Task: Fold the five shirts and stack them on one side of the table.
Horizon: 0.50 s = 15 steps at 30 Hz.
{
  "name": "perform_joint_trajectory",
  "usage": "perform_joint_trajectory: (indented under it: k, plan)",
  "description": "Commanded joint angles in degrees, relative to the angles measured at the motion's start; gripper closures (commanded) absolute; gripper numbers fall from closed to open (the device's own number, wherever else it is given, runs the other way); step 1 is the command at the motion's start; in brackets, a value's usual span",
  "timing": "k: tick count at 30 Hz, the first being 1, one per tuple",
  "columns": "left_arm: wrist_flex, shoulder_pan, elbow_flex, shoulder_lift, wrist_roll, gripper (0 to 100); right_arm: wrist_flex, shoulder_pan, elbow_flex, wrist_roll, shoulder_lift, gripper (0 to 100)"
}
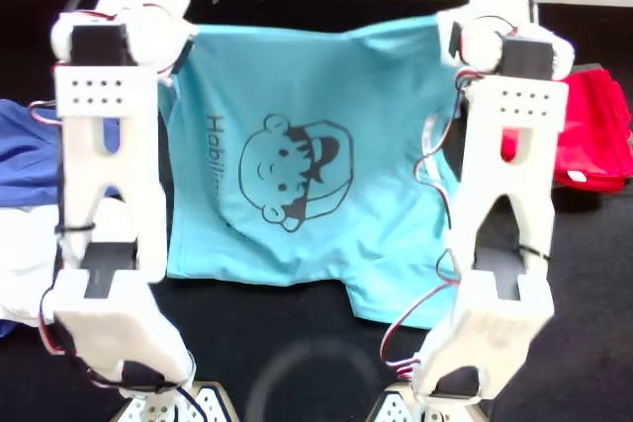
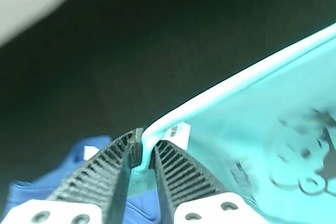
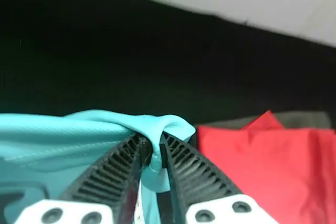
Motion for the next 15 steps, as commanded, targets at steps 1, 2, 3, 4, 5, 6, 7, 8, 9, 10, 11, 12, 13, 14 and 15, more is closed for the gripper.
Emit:
perform_joint_trajectory:
  k: [1, 2, 3, 4, 5, 6, 7, 8, 9, 10, 11, 12, 13, 14, 15]
  plan:
    - [0.7, -0.6, -2.3, 3.7, -0.6, 99, 6.2, -1.2, -3.0, -0.4, 3.4, 99.2]
    - [0.9, -0.6, -2.3, 5.3, -0.6, 99, 7.7, -1.6, -3.1, -0.5, 4.6, 99.2]
    - [0.9, -0.6, -2.3, 6.9, -0.6, 99, 8.9, -1.9, -3.1, -0.5, 5.6, 99.2]
    - [1.2, -0.7, -2.3, 8.2, -0.6, 99, 10.0, -2.1, -3.0, -0.5, 6.4, 99.2]
    - [1.9, -0.7, -2.5, 9.5, -0.6, 99, 10.9, -2.2, -3.0, -0.5, 7.0, 99.2]
    - [2.7, -0.7, -2.5, 10.4, -0.6, 99, 11.8, -2.5, -3.1, -0.5, 7.4, 99.2]
    - [3.9, -0.6, -2.5, 11.0, -0.6, 99, 13.0, -2.5, -3.1, -0.5, 7.6, 99.2]
    - [5.1, -0.5, -2.5, 11.1, -0.6, 99, 14.1, -2.6, -3.2, -0.5, 7.6, 99.2]
    - [6.6, -0.1, -2.5, 11.1, -0.6, 99, 15.5, -2.6, -3.3, -0.5, 7.6, 99.2]
    - [8.4, 0.0, -2.6, 11.1, -0.7, 99, 17.0, -2.6, -3.4, -0.5, 7.6, 99.2]
    - [10.0, 0.2, -2.7, 11.0, -0.9, 99, 18.2, -2.5, -3.4, -0.5, 7.5, 99.2]
    - [11.7, 0.5, -3.1, 11.0, -2.0, 99, 19.2, -2.4, -3.4, -0.5, 7.3, 99.2]
    - [13.7, 0.7, -4.0, 11.0, -3.4, 99, 20.6, -2.4, -3.4, -0.5, 6.7, 99.2]
    - [15.5, 0.7, -4.8, 11.0, -4.2, 99, 21.8, -2.4, -3.4, -0.5, 6.0, 99.2]
    - [17.1, 0.7, -5.7, 11.0, -4.8, 99, 23.1, -2.4, -3.4, -0.5, 5.0, 99.2]
